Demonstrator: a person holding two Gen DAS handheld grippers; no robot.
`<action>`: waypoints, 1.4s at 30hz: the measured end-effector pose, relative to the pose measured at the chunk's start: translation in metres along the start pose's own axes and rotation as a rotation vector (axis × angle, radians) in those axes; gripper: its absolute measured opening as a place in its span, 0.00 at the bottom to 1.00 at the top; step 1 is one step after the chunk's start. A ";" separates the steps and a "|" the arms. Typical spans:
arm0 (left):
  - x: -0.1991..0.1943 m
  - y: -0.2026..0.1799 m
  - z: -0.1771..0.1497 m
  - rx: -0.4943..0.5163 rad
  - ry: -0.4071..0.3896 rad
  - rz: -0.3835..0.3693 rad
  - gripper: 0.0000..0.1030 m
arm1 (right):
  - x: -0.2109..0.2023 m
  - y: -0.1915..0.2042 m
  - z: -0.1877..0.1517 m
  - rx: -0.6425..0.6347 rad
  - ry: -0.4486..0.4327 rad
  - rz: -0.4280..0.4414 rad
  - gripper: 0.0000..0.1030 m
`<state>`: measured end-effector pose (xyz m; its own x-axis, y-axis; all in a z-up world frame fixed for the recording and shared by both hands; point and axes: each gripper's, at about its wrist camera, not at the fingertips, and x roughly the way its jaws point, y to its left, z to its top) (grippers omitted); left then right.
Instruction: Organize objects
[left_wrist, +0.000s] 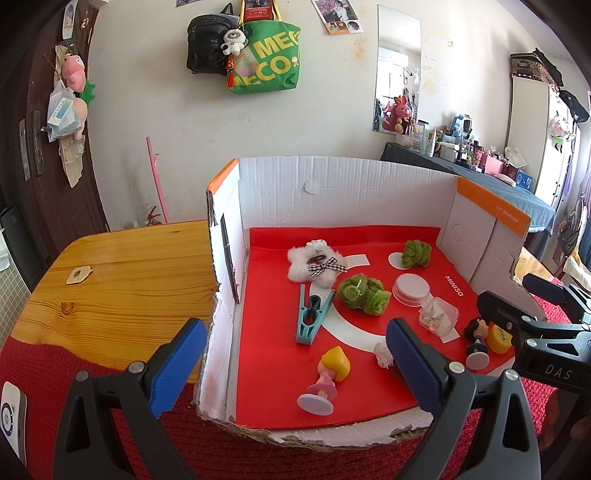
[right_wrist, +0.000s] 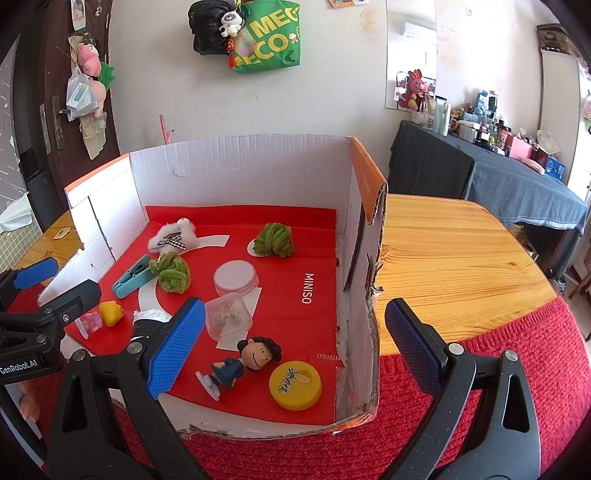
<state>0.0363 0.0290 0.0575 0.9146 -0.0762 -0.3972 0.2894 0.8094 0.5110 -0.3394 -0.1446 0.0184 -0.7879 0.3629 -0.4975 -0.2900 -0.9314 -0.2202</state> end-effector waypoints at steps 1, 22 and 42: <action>0.000 0.000 0.000 0.002 -0.002 -0.001 0.97 | 0.000 0.000 0.000 0.000 -0.001 0.000 0.97; 0.000 -0.001 0.000 0.041 -0.027 -0.011 1.00 | 0.000 0.000 0.000 -0.005 0.001 0.003 0.97; -0.042 0.008 0.004 0.068 -0.073 -0.020 1.00 | -0.039 0.005 0.002 -0.018 -0.006 0.017 0.97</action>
<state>0.0009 0.0363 0.0808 0.9257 -0.1364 -0.3528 0.3244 0.7658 0.5552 -0.3108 -0.1637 0.0382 -0.7958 0.3464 -0.4967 -0.2663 -0.9368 -0.2267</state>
